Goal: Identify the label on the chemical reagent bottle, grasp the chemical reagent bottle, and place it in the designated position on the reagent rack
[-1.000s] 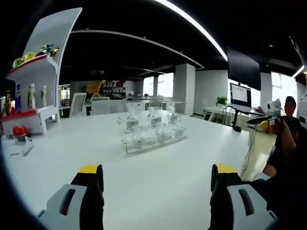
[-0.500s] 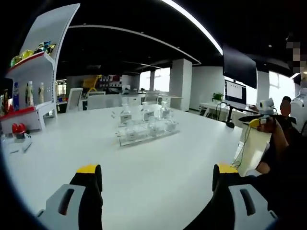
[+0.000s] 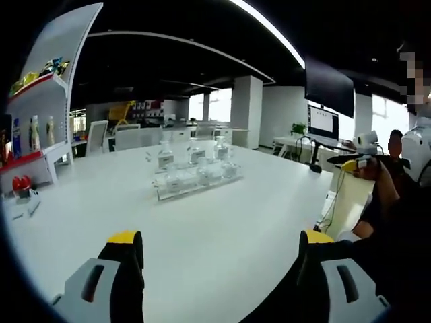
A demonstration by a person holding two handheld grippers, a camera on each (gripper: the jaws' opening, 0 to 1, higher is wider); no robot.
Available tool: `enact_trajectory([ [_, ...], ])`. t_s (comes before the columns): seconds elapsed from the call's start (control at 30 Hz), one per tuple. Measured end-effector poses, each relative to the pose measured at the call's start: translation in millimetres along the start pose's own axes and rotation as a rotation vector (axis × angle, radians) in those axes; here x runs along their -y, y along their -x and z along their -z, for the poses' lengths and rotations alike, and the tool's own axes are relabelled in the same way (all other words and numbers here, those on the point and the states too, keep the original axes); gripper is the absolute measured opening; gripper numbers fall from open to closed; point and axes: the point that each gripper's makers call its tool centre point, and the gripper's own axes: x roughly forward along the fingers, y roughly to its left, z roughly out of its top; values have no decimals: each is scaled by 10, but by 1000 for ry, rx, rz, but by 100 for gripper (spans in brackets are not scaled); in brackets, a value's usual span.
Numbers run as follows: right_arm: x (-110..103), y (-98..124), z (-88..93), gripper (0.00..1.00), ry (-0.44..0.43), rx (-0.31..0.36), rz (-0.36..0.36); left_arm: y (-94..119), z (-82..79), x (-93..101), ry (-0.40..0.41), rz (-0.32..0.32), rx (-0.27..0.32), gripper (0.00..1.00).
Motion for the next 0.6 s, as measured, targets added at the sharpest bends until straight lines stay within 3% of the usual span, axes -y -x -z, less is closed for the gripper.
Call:
enact_trajectory([
  [0.6, -19, 3, 20, 86, 2, -6, 0, -7, 31, 73, -16, 21, -24, 95],
])
